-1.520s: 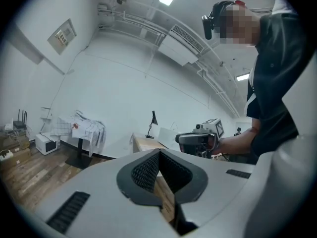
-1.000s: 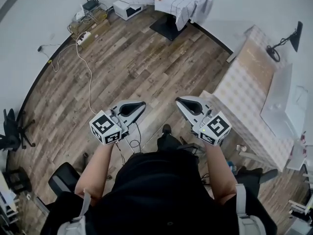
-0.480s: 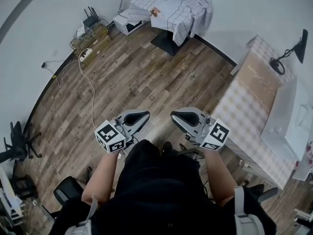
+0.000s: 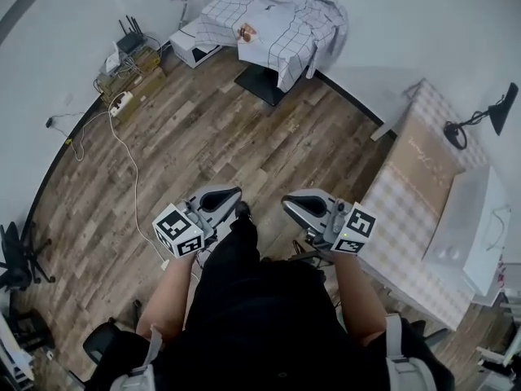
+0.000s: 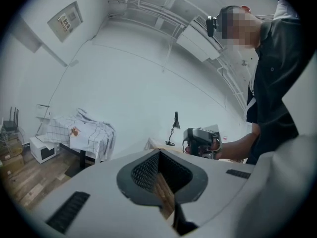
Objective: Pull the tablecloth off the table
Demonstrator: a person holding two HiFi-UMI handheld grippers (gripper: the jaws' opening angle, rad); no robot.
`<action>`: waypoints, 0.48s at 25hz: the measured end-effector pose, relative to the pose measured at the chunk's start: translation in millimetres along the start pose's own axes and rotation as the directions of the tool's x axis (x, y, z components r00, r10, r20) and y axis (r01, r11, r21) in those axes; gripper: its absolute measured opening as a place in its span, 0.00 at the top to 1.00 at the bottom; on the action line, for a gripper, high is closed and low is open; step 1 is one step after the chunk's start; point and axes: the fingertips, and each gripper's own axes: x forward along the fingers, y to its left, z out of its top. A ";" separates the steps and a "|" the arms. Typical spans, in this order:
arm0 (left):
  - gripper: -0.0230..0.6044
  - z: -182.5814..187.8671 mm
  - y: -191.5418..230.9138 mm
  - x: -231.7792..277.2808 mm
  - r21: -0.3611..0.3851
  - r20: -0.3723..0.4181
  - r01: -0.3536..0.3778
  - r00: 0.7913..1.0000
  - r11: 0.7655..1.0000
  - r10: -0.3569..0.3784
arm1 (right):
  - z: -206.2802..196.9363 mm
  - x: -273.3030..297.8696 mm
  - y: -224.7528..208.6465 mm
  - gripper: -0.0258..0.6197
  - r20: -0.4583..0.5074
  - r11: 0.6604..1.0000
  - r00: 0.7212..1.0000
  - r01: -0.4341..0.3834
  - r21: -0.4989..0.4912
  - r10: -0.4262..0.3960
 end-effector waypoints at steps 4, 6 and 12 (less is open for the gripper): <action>0.95 34.1 75.6 26.3 -0.005 0.051 0.010 0.999 1.000 -0.010 | 25.1 37.3 -72.2 0.93 0.015 0.999 0.999 0.042 0.025 -0.043; 0.95 53.2 112.0 35.9 -0.004 0.059 0.016 0.998 1.000 -0.015 | 42.7 62.1 -109.1 0.93 0.011 0.998 0.998 0.060 0.029 -0.060; 0.95 92.8 193.7 53.3 0.037 0.027 0.046 0.999 0.998 -0.047 | 92.8 119.1 -189.1 0.93 0.061 0.997 0.996 0.067 0.029 -0.069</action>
